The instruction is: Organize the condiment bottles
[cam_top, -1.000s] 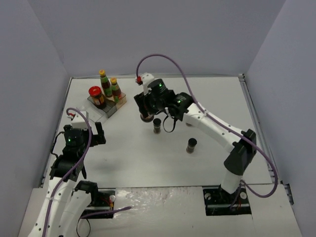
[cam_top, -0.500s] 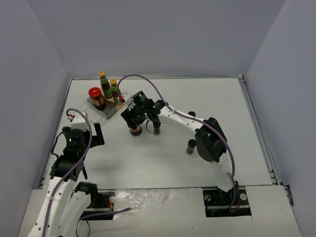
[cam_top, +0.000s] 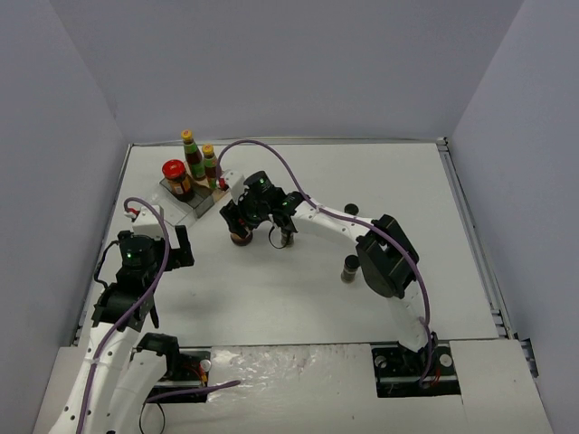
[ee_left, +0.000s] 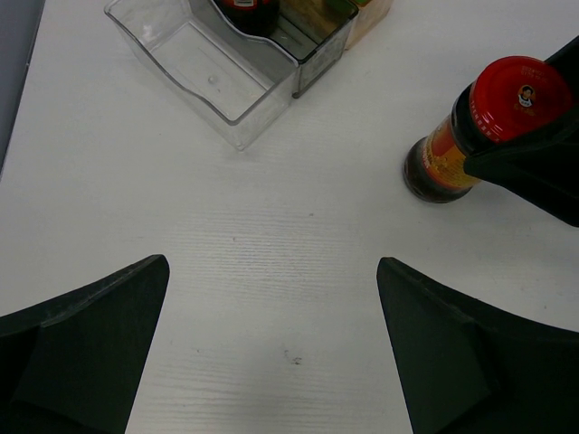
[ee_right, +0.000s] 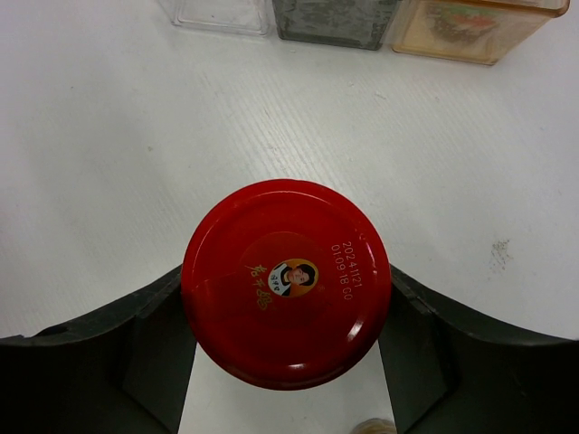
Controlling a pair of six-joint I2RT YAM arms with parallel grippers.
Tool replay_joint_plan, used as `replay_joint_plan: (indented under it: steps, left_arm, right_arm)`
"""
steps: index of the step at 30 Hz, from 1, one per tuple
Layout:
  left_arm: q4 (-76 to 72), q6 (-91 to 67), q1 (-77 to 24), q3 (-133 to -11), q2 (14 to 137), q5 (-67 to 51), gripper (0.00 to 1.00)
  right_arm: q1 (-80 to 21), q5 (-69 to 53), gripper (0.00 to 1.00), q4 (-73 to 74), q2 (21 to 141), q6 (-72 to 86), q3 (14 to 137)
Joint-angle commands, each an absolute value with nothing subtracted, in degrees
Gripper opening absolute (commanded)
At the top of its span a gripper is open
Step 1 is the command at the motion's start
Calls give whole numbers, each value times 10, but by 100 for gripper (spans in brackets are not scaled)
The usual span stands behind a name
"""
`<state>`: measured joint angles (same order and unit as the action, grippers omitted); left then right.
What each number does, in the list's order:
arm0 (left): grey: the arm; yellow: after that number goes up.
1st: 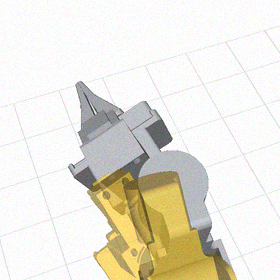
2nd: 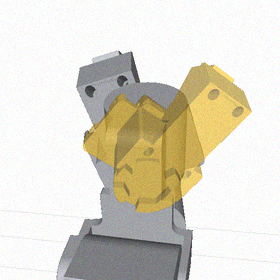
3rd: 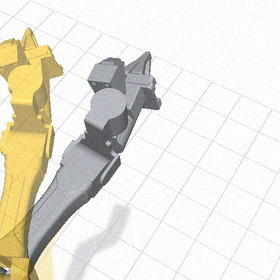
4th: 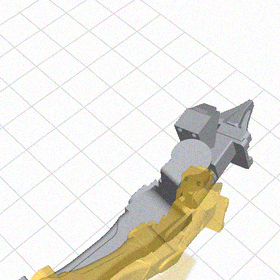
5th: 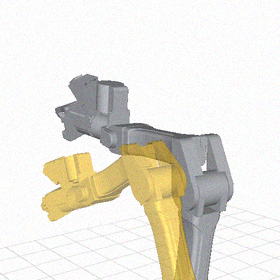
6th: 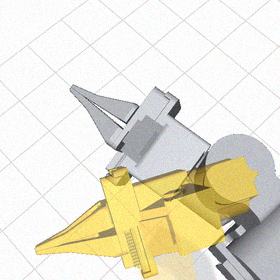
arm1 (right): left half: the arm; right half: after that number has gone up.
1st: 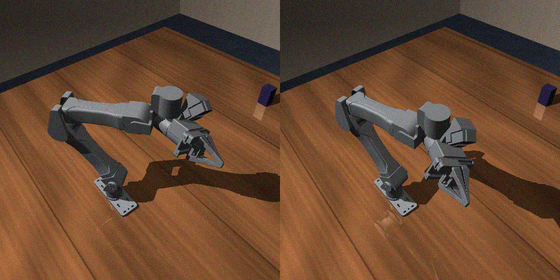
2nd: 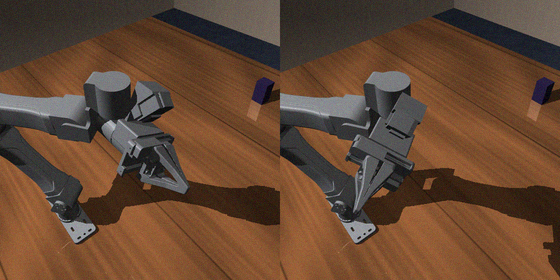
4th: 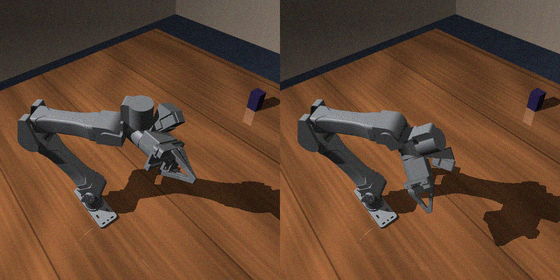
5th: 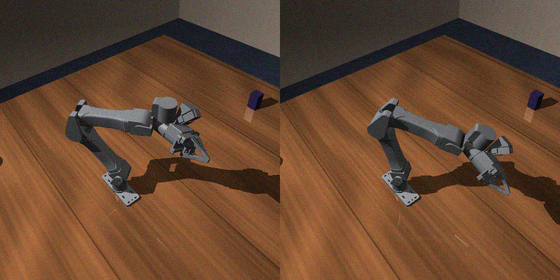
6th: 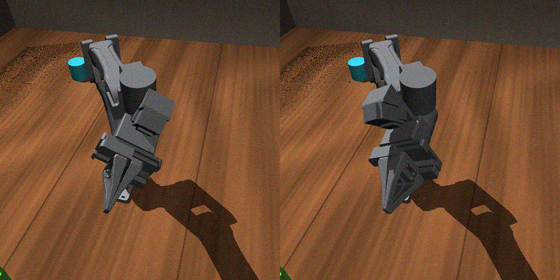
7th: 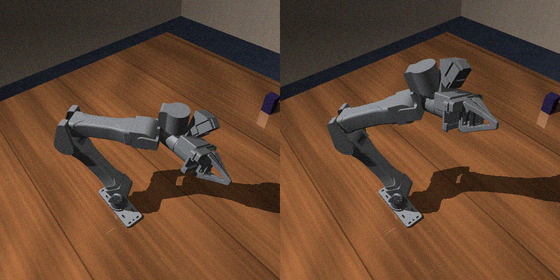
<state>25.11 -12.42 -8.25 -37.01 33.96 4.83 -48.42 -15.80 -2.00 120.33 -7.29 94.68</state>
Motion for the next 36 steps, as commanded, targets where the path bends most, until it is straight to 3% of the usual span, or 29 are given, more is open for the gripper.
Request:
replay_joint_plan:
  steps: [1,3,12,17,22,36]
  left_arm:
    - [205,-130,-85,-385,348,8,97]
    - [203,-142,-87,-388,352,2,97]
    - [138,-168,-120,-436,437,-24,97]
    - [98,-180,-231,-483,528,70,97]
    - [34,-182,-291,-512,624,141,97]
    - [-14,-180,-309,-575,809,168,97]
  right_arm:
    - [-487,-168,91,-67,1113,-80,932]
    - [-487,-168,100,-64,1077,-78,918]
    - [-480,-83,100,-28,846,-53,759]
    - [-453,8,100,-17,693,-17,662]
    - [-422,18,100,-4,575,8,589]
    - [-399,38,100,55,484,18,547]
